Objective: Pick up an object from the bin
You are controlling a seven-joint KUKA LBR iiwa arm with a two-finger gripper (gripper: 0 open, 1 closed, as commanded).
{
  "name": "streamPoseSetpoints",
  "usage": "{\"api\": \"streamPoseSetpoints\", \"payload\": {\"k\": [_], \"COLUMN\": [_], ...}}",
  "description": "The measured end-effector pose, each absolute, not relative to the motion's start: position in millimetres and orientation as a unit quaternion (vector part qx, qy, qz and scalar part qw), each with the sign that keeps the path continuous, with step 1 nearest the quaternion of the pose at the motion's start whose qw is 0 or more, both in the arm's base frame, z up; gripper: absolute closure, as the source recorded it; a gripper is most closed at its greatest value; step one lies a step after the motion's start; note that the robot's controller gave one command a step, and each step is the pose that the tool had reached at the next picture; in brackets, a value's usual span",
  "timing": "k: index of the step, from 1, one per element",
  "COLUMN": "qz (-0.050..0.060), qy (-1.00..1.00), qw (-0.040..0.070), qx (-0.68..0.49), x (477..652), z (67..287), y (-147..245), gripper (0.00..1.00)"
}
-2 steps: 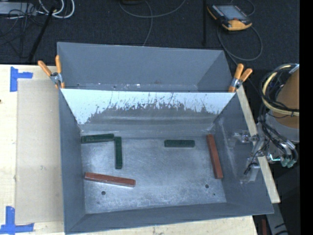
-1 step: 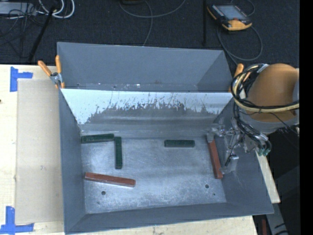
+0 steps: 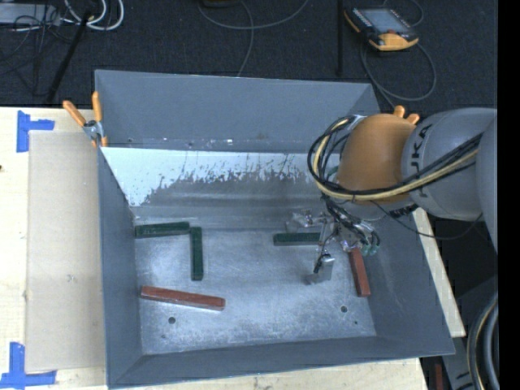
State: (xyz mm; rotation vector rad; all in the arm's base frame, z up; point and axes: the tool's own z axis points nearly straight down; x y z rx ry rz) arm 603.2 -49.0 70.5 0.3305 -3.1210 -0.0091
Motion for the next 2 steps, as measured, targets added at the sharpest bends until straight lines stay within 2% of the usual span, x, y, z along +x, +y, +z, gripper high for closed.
{"api": "streamPoseSetpoints", "payload": {"k": [1, 2], "qz": [0.000, 0.000], "qy": [-0.995, -0.992], "qw": [0.000, -0.004], "qx": [0.104, 0.123], "x": [603.9, 583.1], "z": [75, 215], "y": [-54, -28], "gripper": [1.00, 1.00]}}
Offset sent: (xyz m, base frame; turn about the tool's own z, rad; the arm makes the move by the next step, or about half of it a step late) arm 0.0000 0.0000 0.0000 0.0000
